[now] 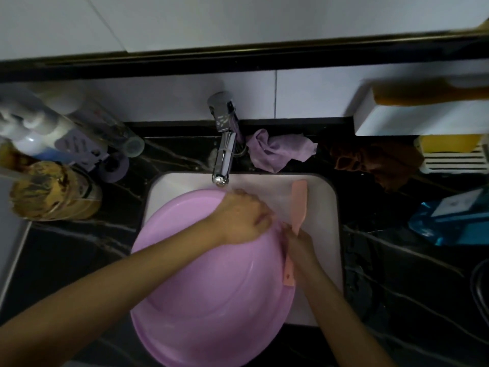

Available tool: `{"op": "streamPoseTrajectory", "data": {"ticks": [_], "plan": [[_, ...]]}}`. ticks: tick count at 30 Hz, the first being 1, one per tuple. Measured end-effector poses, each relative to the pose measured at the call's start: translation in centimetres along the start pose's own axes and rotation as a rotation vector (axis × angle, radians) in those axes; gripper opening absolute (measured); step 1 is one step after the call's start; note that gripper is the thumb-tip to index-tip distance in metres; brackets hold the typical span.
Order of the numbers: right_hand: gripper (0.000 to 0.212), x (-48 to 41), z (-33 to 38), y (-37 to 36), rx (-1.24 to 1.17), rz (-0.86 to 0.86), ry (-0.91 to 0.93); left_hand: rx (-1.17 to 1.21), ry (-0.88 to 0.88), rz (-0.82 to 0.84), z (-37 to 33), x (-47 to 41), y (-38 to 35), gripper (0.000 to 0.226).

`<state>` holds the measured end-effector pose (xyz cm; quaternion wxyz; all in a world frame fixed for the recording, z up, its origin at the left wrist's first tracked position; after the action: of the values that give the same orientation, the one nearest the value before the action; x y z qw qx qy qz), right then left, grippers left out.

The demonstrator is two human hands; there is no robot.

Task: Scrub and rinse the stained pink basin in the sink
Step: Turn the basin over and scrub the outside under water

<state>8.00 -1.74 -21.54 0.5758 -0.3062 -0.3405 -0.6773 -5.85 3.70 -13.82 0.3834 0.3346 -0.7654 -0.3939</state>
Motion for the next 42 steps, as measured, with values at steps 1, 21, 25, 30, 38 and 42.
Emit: {"op": "streamPoseTrajectory", "data": {"ticks": [1, 21, 25, 30, 38, 42], "plan": [[0.016, 0.0, -0.1, 0.0, 0.003, -0.003, -0.003, -0.011, -0.004, 0.048, 0.1, -0.3, -0.1, 0.053], [0.019, 0.3, 0.5, -0.1, 0.053, -0.044, 0.094, -0.034, 0.295, 0.487, 0.3, -3.0, 3.2, 0.035], [0.024, 0.3, 0.4, -0.4, 0.02, -0.027, 0.077, -0.181, 0.044, 0.492, -2.9, -2.6, 0.6, 0.038], [0.016, 0.2, 0.3, 0.0, 0.068, -0.034, 0.101, 0.01, 0.158, 0.272, -0.5, -2.3, 1.3, 0.033], [0.018, -0.6, -0.1, -0.5, 0.037, -0.066, 0.101, -0.12, -0.109, 0.103, -1.4, -0.3, -0.2, 0.051], [0.014, -0.7, 0.0, -0.4, 0.078, -0.04, 0.114, 0.038, 0.016, 0.096, 2.1, -0.5, 0.8, 0.058]]}}
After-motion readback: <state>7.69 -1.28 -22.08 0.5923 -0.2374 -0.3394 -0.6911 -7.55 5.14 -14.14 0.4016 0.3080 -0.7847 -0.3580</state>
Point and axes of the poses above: each hand's wrist, its own x-axis away from the middle knuckle, its own y-axis out of the back of the hand, z = x × y, the point moved 2 cm from there along -x, towards the middle knuckle, and after that the axes turned 11 degrees about x, right-handed, at the moved point
